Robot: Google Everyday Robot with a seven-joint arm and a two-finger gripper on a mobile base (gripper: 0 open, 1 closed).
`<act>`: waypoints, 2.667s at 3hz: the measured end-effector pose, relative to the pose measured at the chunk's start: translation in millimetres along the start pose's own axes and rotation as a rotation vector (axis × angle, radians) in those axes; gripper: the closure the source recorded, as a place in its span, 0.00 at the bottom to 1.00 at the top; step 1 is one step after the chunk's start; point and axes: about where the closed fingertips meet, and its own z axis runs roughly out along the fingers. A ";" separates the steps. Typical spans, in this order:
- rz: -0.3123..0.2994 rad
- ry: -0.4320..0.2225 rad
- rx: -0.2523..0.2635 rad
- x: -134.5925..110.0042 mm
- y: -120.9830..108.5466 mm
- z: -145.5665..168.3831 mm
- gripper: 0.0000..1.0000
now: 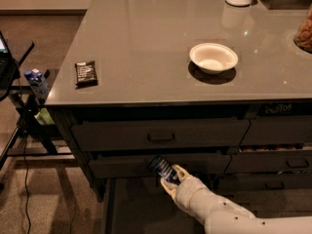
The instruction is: Pick rxbar blueberry from bottom drawer and place on counter
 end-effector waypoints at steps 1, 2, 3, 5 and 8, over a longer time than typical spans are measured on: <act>-0.011 -0.005 0.007 -5.2 -2.9 -1.7 1.00; -0.026 -0.011 0.010 -12.1 -4.5 -4.5 1.00; -0.059 -0.039 0.043 -36.1 -15.6 -21.3 1.00; -0.164 -0.097 0.122 -97.3 -49.6 -60.9 1.00; -0.187 -0.110 0.185 -124.4 -65.4 -88.7 1.00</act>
Offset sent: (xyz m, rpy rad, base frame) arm 0.0023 0.0012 0.0252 -0.0243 -0.0457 0.0139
